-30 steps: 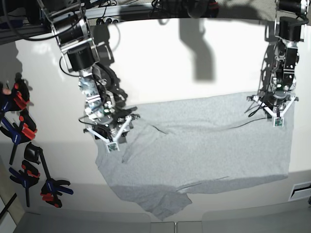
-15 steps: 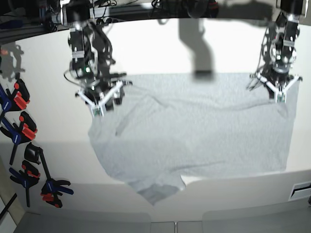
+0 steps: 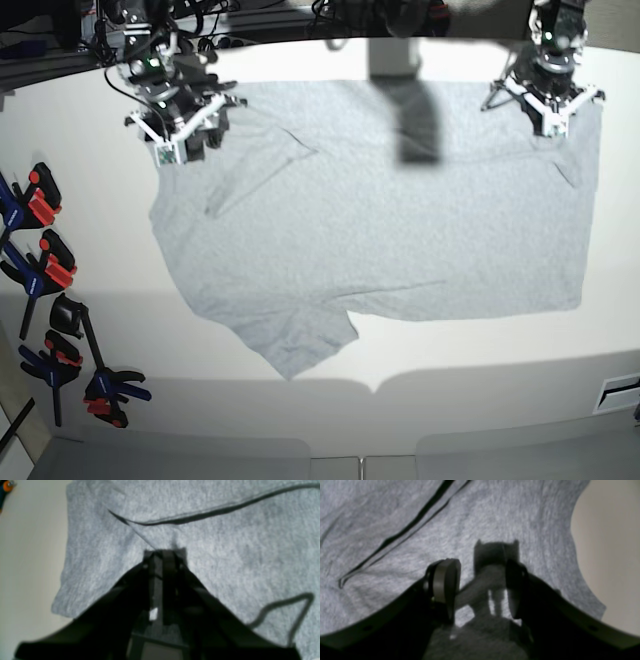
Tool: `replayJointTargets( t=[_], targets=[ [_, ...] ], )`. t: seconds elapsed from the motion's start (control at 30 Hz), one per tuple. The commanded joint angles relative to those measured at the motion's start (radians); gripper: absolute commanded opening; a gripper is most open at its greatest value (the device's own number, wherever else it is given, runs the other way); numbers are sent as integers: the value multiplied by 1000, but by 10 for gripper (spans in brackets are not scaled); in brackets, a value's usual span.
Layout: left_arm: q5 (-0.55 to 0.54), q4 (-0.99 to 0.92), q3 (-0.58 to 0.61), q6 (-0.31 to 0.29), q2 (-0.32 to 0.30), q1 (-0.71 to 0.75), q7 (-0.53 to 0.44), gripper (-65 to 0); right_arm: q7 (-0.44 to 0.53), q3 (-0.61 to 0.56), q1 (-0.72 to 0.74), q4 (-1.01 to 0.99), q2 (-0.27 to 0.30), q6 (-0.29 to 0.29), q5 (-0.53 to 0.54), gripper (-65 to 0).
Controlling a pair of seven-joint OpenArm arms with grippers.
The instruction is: Fold the T-shirt properly
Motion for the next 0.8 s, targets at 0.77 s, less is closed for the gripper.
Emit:
replayJointTargets(
  t=[0.77],
  targets=[
    [107, 141, 26, -85, 43, 193, 251, -582, -128, 18, -35, 32, 150, -2, 32, -347]
  ],
)
